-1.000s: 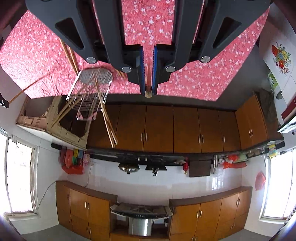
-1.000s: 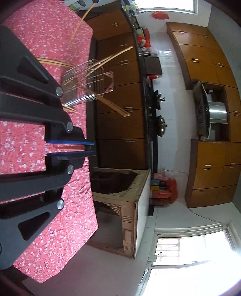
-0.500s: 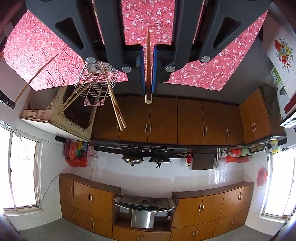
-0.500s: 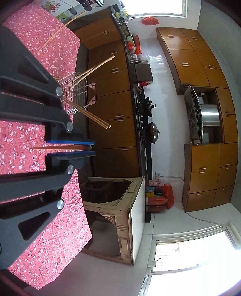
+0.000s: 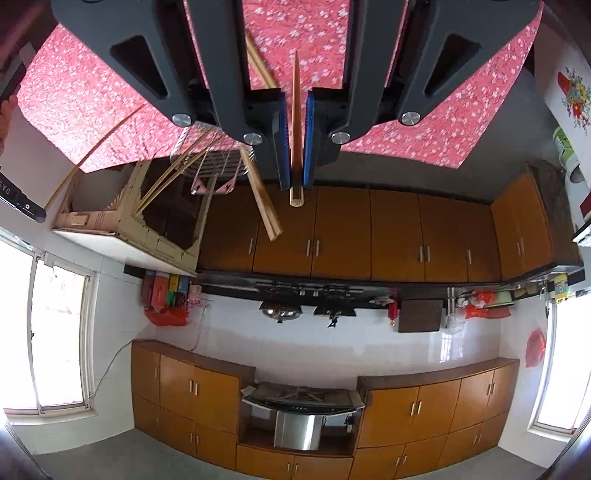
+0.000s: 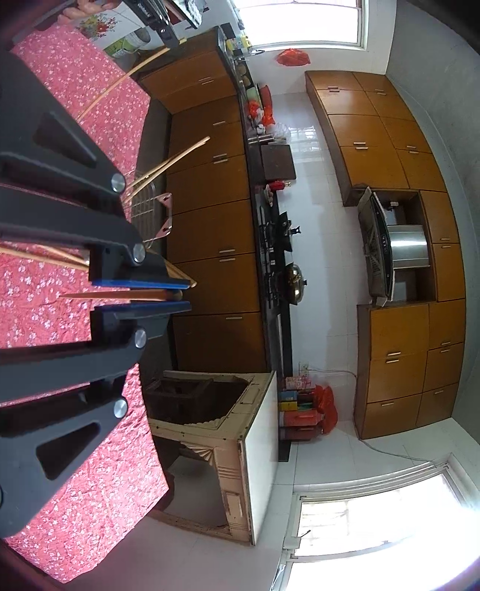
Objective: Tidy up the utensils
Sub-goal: 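Lower the chopstick into the wire holder and open the right gripper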
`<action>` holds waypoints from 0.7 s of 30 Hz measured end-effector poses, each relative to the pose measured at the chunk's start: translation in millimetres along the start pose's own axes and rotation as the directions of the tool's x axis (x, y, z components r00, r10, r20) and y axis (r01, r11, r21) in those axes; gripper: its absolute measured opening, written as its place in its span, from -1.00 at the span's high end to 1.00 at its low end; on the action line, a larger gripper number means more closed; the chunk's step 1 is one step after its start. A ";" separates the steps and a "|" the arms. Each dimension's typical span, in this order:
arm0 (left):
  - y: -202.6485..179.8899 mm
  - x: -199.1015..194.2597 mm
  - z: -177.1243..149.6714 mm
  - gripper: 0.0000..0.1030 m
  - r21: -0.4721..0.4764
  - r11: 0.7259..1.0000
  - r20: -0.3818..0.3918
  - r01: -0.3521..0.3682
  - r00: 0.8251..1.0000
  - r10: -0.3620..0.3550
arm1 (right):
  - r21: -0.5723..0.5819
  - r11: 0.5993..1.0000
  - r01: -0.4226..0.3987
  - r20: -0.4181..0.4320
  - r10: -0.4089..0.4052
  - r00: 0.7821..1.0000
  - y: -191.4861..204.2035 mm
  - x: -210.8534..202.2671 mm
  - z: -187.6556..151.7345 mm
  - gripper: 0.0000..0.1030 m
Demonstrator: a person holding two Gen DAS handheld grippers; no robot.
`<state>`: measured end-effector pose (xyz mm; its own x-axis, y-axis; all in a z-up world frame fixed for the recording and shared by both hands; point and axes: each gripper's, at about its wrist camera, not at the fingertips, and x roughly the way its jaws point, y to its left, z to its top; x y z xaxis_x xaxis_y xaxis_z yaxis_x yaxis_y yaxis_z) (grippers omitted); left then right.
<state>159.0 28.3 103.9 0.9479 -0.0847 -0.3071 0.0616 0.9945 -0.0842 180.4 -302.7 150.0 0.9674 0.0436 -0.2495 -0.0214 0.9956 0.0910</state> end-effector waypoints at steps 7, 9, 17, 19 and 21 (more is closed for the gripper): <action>-26.0 1.5 42.9 0.87 -0.005 0.999 0.048 0.053 0.997 -0.052 | -0.008 0.998 -0.055 0.062 0.056 0.997 19.1 -3.9 47.0 0.86; -35.9 3.9 55.3 0.87 0.003 0.998 0.067 0.059 0.996 -0.059 | -0.020 0.997 -0.072 0.073 0.073 0.995 27.7 -2.8 59.9 0.86; -61.3 23.1 97.0 0.87 -0.009 0.998 0.151 0.067 0.986 -0.065 | -0.047 0.993 -0.111 0.092 0.115 0.989 57.7 21.2 96.2 0.86; -65.6 33.4 103.9 0.87 -0.018 0.998 0.167 0.060 0.984 -0.056 | -0.042 0.992 -0.118 0.089 0.121 0.989 62.0 31.5 98.2 0.86; -68.0 43.4 105.4 0.87 -0.022 0.998 0.172 0.051 0.984 -0.046 | -0.033 0.992 -0.125 0.084 0.127 0.988 64.4 44.7 99.4 0.86</action>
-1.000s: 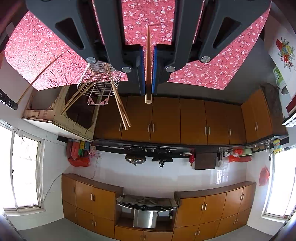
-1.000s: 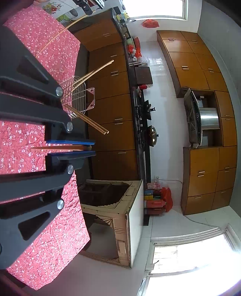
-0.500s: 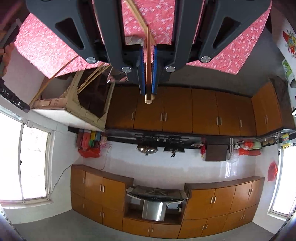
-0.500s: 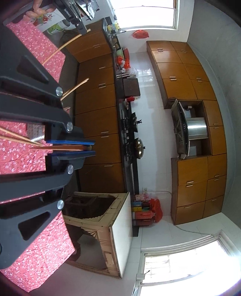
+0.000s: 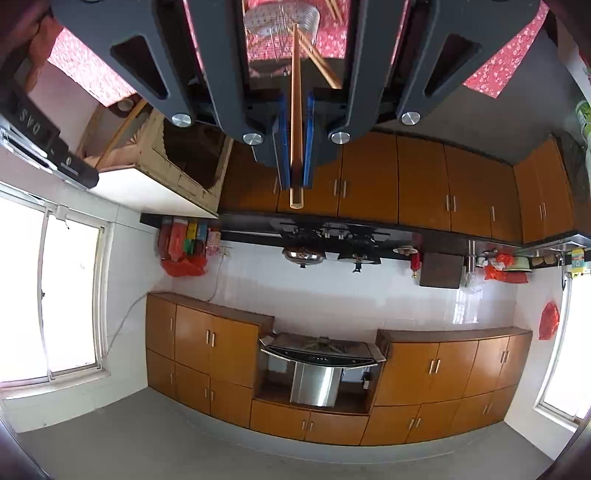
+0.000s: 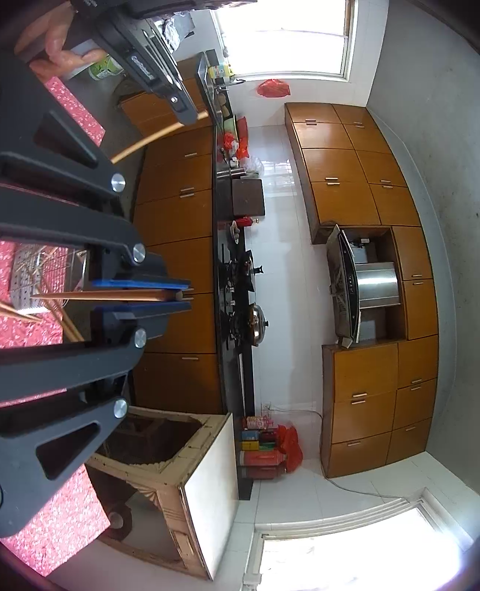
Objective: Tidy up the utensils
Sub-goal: 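Lower the chopstick into the wire holder and open the right gripper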
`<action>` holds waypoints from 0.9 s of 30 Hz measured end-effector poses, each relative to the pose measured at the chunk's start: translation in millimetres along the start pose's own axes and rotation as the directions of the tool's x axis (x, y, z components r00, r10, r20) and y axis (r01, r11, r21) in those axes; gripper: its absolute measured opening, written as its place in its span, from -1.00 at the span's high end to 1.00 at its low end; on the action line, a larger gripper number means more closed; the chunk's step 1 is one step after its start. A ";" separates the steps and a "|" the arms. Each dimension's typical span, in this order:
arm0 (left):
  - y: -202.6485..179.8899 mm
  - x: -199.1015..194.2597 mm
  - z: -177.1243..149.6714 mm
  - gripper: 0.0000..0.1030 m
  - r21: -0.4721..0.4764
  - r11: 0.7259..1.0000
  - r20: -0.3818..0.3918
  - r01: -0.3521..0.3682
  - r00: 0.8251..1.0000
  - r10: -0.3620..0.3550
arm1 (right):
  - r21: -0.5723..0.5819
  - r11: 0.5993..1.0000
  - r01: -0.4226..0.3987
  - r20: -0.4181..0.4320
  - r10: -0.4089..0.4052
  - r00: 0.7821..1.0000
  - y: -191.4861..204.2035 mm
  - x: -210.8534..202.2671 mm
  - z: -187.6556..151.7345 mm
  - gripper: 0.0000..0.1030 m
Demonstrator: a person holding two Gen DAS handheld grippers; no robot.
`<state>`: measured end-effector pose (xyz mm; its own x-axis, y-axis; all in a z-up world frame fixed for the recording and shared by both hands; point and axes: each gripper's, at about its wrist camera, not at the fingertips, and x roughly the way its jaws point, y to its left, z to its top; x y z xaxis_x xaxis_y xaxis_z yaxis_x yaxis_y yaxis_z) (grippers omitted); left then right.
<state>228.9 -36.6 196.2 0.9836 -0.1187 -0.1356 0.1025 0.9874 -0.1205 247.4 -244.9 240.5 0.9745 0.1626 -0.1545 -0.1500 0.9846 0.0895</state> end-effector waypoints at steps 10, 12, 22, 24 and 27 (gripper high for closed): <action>1.1 56.2 -29.7 0.87 -0.025 0.999 -0.072 -0.028 0.997 0.026 | 0.030 0.999 -0.015 -0.012 0.015 1.000 -2.9 58.5 -9.9 0.86; 2.1 61.6 -35.5 0.87 -0.028 0.999 -0.090 -0.034 0.995 0.031 | 0.043 0.999 -0.017 -0.033 0.018 0.999 -4.8 70.8 -17.9 0.86; 2.6 78.9 -51.4 0.87 -0.011 0.999 -0.150 -0.046 0.988 0.043 | 0.110 0.993 -0.034 -0.149 0.050 0.988 -17.0 116.1 -56.1 0.86; 2.4 82.1 -53.2 0.87 -0.006 0.999 -0.162 -0.049 0.986 0.047 | 0.110 0.994 -0.028 -0.166 0.046 0.985 -17.8 121.2 -61.0 0.86; 1.5 85.0 -57.0 0.87 -0.001 0.999 -0.181 -0.051 0.982 0.050 | 0.108 0.994 -0.015 -0.189 0.035 0.981 -19.3 125.9 -68.1 0.85</action>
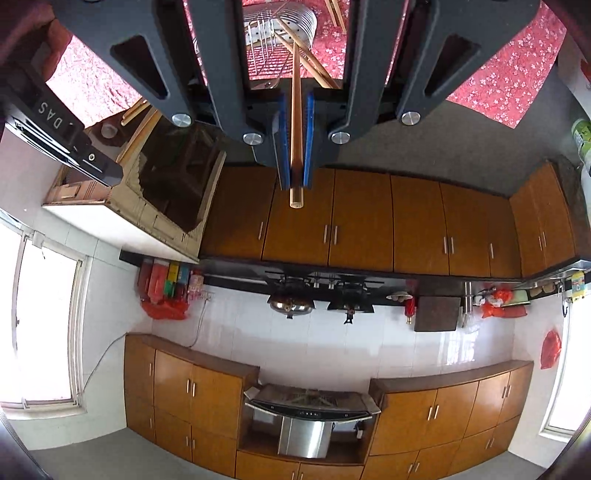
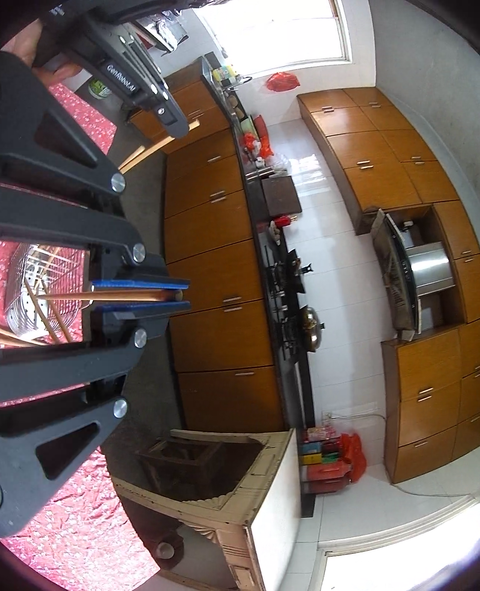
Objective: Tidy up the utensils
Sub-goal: 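Lower the chopstick into the wire holder and open the right gripper, then move the right gripper back to the chopsticks on the tablecloth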
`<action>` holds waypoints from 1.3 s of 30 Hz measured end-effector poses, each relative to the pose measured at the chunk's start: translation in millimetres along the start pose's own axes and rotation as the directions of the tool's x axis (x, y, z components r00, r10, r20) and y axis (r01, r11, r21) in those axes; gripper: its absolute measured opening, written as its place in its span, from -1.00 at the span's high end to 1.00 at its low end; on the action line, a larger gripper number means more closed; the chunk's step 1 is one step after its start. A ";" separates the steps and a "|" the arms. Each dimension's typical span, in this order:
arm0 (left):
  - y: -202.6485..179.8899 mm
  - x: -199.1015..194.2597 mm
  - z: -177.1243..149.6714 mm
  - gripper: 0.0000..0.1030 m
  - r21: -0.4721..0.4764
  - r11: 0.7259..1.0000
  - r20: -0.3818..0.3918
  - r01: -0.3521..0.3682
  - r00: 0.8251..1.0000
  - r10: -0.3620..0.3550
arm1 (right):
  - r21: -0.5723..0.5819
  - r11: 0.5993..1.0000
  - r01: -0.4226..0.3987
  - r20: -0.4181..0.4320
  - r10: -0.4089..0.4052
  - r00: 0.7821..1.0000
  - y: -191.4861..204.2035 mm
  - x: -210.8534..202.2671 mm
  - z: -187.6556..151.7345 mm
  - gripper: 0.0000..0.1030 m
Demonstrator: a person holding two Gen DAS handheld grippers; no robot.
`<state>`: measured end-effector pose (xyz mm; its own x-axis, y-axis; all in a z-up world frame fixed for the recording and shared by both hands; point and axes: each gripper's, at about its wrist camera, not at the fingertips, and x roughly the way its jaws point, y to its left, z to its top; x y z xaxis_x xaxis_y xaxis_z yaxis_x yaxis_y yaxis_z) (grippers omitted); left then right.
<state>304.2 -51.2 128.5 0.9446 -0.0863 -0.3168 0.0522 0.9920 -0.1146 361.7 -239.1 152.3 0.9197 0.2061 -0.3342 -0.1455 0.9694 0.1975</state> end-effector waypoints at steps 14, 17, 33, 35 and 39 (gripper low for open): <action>8.0 -14.3 2.2 -0.19 0.016 0.994 0.013 -0.105 0.994 0.104 | 0.014 0.990 0.138 0.019 -0.138 0.990 -26.1 -20.5 -9.5 -0.03; 10.9 -23.1 1.1 -0.22 0.018 0.994 0.020 -0.112 0.994 0.112 | 0.018 0.987 0.158 0.027 -0.158 0.987 -33.4 -32.3 -10.1 -0.06; 35.0 -68.3 -43.8 -0.29 0.018 0.989 -0.025 -0.149 0.988 0.150 | 0.035 0.979 0.202 -0.043 -0.200 0.979 -56.8 -86.1 -66.9 -0.10; 37.7 -75.4 -63.7 -0.31 0.034 0.988 -0.047 -0.151 0.987 0.152 | 0.029 0.979 0.204 -0.087 -0.201 0.976 -58.7 -87.6 -90.1 -0.10; 44.8 -79.9 -108.2 -0.34 0.048 0.990 -0.129 -0.131 0.982 0.136 | 0.022 0.983 0.181 -0.189 -0.173 0.967 -57.4 -85.8 -144.9 -0.09</action>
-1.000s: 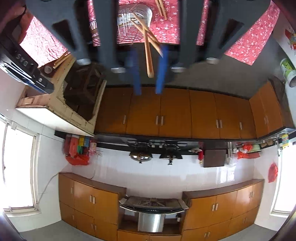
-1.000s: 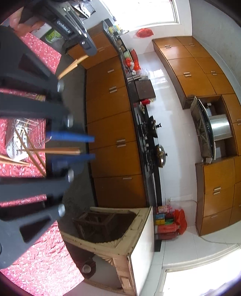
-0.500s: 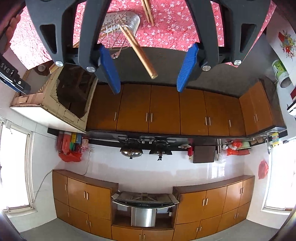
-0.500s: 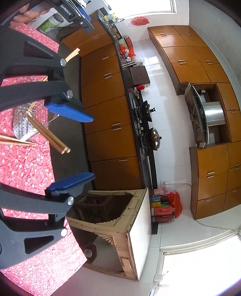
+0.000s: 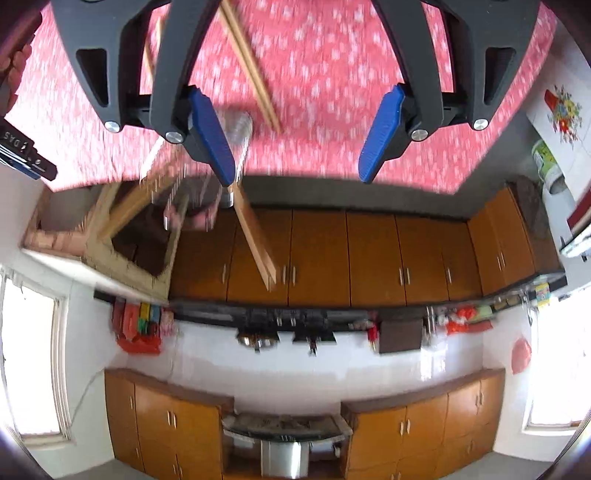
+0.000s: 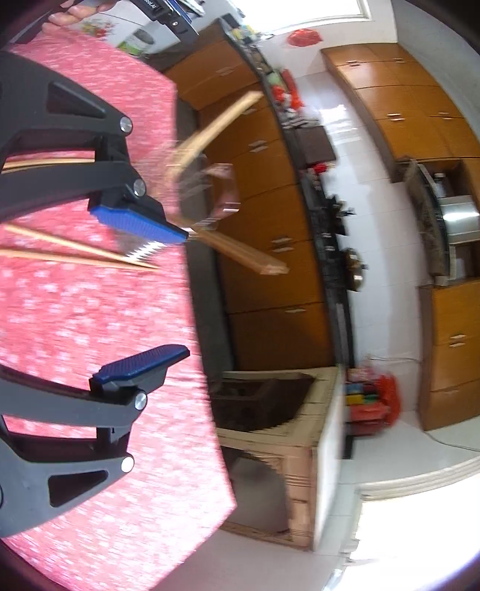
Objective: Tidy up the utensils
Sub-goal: 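Move the right gripper back to the chopsticks on the tablecloth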
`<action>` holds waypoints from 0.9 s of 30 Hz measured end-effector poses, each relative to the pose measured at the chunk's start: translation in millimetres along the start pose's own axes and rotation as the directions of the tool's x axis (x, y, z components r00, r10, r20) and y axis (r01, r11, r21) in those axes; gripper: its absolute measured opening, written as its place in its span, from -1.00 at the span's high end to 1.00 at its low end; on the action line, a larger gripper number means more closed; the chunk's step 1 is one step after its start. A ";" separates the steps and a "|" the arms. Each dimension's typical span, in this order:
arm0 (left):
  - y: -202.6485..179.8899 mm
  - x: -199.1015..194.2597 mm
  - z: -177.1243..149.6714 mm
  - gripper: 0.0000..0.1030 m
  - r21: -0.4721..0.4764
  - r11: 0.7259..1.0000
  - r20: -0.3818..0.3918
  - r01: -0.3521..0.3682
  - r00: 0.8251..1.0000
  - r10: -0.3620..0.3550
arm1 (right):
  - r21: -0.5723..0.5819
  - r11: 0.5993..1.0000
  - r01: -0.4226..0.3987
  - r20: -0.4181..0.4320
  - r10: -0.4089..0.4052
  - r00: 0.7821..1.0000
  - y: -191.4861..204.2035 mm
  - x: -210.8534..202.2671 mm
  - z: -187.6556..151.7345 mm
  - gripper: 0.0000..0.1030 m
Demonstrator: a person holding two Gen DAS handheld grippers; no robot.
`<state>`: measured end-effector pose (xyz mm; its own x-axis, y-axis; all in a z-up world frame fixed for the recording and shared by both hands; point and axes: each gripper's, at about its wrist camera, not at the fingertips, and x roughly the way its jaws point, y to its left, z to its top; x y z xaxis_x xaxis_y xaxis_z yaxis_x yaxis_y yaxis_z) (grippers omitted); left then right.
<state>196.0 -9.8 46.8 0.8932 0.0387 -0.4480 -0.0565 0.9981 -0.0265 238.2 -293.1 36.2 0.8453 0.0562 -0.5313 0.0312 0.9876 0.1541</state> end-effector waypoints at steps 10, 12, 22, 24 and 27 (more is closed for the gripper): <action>-0.1 36.3 -100.7 -0.02 -0.061 0.994 -0.268 0.096 0.957 -0.109 | -0.064 0.994 -0.086 -0.257 0.067 0.964 28.4 41.1 -106.0 0.46; -4.6 39.8 -111.7 0.00 -0.062 0.992 -0.291 0.108 0.949 -0.122 | -0.075 0.993 -0.090 -0.278 0.065 0.958 31.9 47.0 -115.3 0.46; -35.4 45.3 -137.7 0.08 -0.002 0.990 -0.348 0.140 0.928 -0.132 | -0.130 0.991 -0.039 -0.325 -0.005 0.946 38.6 67.2 -129.7 0.74; -38.6 48.9 -139.7 0.17 0.008 0.991 -0.364 0.136 0.923 -0.124 | -0.098 0.995 -0.020 -0.329 -0.014 0.944 28.2 68.7 -127.3 0.84; -42.1 52.6 -144.5 0.25 0.020 0.991 -0.381 0.134 0.917 -0.116 | -0.073 0.997 0.005 -0.327 -0.029 0.945 15.7 71.0 -122.8 0.84</action>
<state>180.9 -56.8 -104.7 0.6556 -0.0990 -0.7486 0.0725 0.9950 -0.0680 233.3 -255.6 -101.4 0.6235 0.0727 -0.7785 -0.0037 0.9959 0.0900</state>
